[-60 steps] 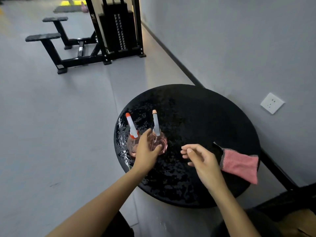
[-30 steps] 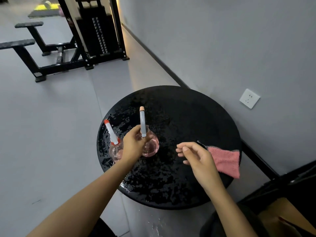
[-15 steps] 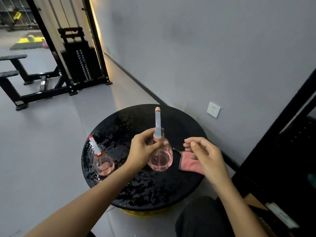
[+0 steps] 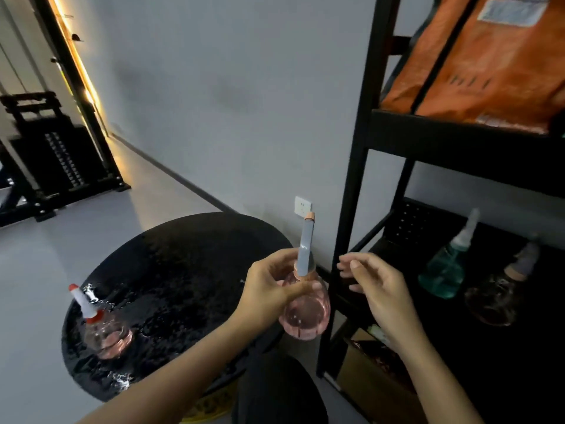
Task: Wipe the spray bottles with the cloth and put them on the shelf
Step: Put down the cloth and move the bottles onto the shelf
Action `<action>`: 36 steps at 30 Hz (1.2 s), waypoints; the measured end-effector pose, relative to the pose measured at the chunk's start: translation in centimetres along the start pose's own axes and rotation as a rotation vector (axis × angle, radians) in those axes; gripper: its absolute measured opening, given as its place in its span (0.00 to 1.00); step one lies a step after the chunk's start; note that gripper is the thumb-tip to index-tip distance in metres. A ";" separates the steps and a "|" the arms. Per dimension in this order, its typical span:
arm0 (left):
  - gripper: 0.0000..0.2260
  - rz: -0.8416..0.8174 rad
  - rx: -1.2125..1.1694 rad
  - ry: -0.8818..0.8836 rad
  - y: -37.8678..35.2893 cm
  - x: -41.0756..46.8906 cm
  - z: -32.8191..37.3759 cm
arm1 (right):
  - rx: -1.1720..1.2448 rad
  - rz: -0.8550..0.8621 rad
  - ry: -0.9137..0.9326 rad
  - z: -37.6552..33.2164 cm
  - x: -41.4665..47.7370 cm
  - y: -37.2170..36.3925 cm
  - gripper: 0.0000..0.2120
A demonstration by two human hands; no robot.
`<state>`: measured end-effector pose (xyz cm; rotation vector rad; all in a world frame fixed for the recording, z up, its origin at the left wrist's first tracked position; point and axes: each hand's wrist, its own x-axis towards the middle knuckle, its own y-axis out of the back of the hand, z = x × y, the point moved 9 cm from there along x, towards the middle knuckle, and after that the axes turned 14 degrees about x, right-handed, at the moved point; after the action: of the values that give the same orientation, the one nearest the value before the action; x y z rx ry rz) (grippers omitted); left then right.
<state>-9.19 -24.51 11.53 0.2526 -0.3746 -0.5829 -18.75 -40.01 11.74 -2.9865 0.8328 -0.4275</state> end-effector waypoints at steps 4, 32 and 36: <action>0.23 -0.061 -0.066 0.008 -5.0 0.5 1.0 | -0.037 0.076 0.009 -1.3 -1.0 5.0 0.09; 0.14 -0.268 -0.034 0.008 -25.5 7.7 -1.4 | -0.115 0.378 -0.129 2.2 -5.2 23.3 0.09; 0.14 -0.268 -0.038 0.020 -25.9 7.9 -2.1 | -0.125 0.381 -0.136 2.9 -5.2 23.5 0.09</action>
<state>-14.83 -49.75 3.11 0.2737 -0.3120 -0.8499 -34.10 -57.69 5.69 -2.8200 1.4182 -0.1628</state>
